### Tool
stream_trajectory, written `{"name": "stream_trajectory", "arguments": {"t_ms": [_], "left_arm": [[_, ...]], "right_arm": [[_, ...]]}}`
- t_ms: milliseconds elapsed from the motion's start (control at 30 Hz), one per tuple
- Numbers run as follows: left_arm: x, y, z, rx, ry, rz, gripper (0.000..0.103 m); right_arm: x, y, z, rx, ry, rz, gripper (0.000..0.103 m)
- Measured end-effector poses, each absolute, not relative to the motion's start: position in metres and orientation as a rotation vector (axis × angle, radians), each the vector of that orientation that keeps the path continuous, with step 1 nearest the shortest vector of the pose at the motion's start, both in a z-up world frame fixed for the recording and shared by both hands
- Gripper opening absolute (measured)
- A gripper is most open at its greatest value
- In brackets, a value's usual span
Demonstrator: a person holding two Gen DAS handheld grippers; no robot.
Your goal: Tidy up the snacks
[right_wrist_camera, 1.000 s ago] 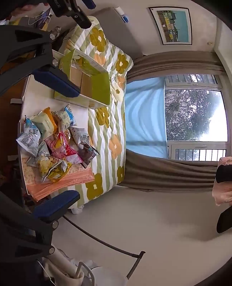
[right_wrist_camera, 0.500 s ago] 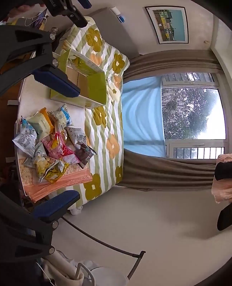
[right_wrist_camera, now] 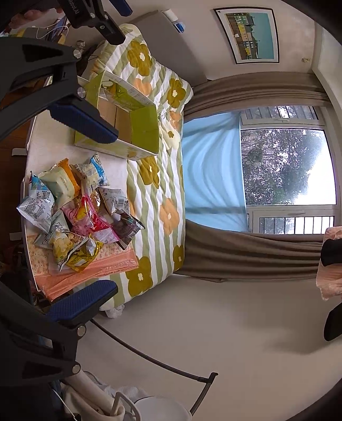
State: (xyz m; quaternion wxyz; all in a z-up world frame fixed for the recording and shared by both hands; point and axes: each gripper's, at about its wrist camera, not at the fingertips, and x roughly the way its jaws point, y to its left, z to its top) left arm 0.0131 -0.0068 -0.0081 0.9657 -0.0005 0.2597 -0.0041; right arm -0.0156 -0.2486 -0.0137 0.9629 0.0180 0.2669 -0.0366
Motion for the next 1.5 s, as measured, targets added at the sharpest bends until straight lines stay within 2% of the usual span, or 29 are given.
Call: {"name": "stream_trajectory", "arguments": {"t_ms": [1500], "left_arm": [[0.028,-0.009,-0.014,-0.011,0.558,-0.026,0.103]], "right_arm": [[-0.006,-0.251,-0.021,0.023,0.556,-0.087,0.103]]}}
